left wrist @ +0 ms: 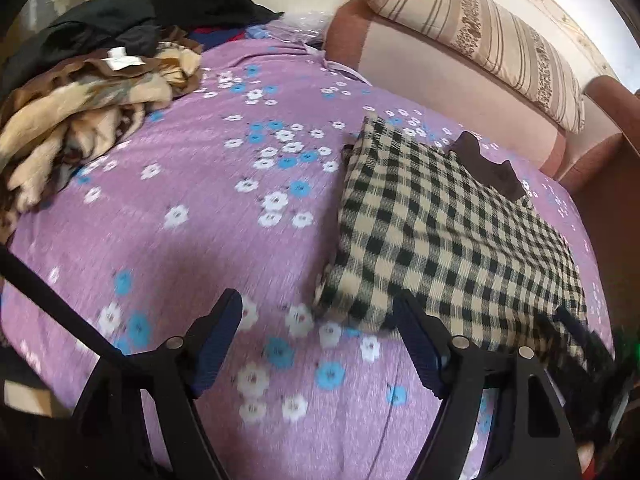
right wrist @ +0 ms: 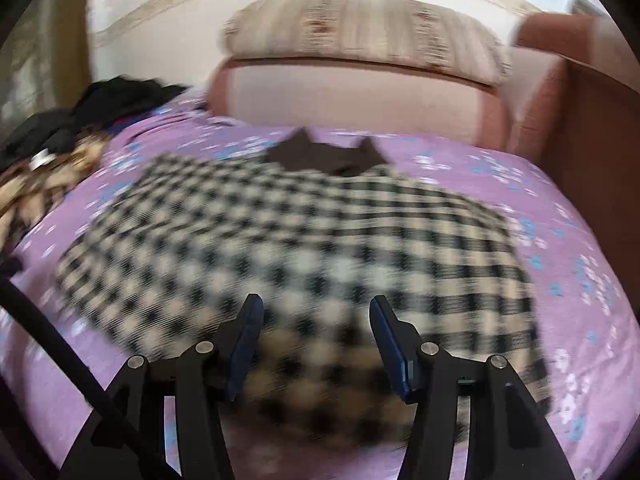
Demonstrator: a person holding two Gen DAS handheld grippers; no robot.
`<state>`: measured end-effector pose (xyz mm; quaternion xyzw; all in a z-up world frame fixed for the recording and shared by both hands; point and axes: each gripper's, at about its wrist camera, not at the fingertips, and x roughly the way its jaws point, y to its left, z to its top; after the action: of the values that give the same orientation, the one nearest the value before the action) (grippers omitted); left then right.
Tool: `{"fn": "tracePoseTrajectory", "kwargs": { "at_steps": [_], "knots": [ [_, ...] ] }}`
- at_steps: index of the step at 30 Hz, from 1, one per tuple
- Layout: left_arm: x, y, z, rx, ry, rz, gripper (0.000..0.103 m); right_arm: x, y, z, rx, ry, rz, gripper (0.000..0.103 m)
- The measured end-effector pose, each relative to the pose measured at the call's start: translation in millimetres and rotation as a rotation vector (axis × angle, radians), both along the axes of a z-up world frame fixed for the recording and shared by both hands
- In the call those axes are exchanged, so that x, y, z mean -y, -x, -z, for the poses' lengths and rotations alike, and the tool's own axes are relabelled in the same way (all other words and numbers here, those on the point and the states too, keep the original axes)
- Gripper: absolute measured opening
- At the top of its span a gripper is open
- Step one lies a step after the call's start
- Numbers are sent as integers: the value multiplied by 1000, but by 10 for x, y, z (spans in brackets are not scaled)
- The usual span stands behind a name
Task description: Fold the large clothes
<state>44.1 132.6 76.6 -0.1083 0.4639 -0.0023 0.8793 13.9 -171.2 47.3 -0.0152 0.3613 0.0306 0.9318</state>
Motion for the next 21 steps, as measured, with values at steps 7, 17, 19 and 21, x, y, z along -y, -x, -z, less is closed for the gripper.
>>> {"fn": "tracePoseTrajectory", "kwargs": {
  "at_steps": [7,17,19,21],
  "knots": [
    [29,-714,265,-102,140,97,77,-757,278,30,5,40,-276,68],
    [139,-1910,586,-204,279,210,77,-1502,-16,292,7,193,-373,68],
    [186,-2069,613,-209,287,251,77,-1626,-111,361,-12,200,-386,68],
    [238,-2180,634,-220,285,297,77,-1731,-181,390,-20,207,-403,68]
  ]
}}
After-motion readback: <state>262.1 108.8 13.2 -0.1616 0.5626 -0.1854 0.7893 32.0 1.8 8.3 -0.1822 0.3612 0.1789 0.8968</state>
